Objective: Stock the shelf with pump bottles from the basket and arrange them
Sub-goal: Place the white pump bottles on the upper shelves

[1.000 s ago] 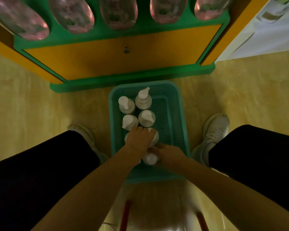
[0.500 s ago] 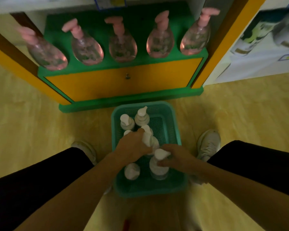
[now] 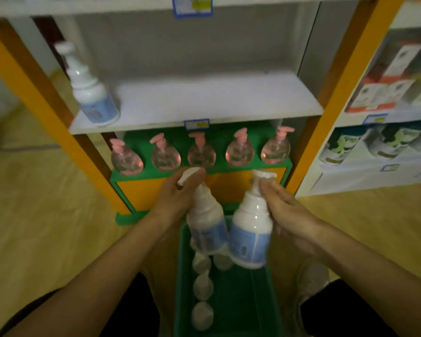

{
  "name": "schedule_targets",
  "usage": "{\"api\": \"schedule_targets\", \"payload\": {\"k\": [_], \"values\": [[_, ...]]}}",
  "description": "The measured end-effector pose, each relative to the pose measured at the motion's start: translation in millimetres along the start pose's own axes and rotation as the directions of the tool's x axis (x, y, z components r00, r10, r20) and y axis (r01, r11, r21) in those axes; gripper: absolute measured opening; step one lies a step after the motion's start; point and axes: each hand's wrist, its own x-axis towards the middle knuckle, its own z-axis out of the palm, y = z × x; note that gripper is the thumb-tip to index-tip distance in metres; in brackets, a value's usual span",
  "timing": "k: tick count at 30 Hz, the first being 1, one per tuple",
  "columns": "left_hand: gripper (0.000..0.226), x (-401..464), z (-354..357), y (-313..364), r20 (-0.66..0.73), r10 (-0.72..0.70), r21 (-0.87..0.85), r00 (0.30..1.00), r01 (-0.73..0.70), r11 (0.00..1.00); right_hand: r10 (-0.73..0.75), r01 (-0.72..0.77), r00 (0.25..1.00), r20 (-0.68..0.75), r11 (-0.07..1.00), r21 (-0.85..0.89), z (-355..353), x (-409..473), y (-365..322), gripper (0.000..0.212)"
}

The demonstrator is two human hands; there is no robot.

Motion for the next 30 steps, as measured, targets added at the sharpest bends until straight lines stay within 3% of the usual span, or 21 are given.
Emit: {"api": "schedule_targets", "payload": {"k": [4, 10, 15, 19, 22, 26, 30], "values": [[0.034, 5.0, -4.0, 29.7, 0.024, -0.015, -0.122, 1.000, 0.018, 0.992, 0.026, -0.031, 0.997, 0.069, 0.997, 0.066, 7.7, 10.8, -35.9, 0.051], [0.056, 21.6, -4.3, 26.3, 0.122, -0.228, -0.356, 0.966, 0.257, 0.898, 0.210, -0.241, 0.970, 0.126, 0.904, 0.354, 4.7, 35.2, -41.2, 0.055], [0.050, 32.4, -7.0, 25.6, 0.171, -0.322, -0.412, 0.931, 0.364, 0.835, 0.249, -0.288, 0.958, 0.144, 0.839, 0.463, 10.0, 49.9, -56.0, 0.053], [0.058, 40.6, -11.9, 27.1, 0.116, -0.417, -0.444, 0.901, 0.423, 0.790, 0.309, -0.335, 0.941, 0.141, 0.773, 0.539, 8.8, 54.3, -60.0, 0.056], [0.047, 42.1, -11.9, 29.1, 0.097, -0.437, -0.456, 0.894, 0.430, 0.779, 0.329, -0.356, 0.933, 0.146, 0.778, 0.518, 7.2, 55.3, -61.9, 0.051], [0.027, 40.3, -16.3, 22.7, 0.137, -0.424, -0.434, 0.895, 0.439, 0.787, 0.303, -0.333, 0.943, 0.138, 0.843, 0.423, 7.4, 53.7, -66.0, 0.049], [0.037, 39.5, -19.9, 19.6, 0.168, -0.389, -0.469, 0.906, 0.421, 0.776, 0.241, -0.223, 0.970, 0.043, 0.798, 0.561, 4.6, 53.8, -62.7, 0.047]]}}
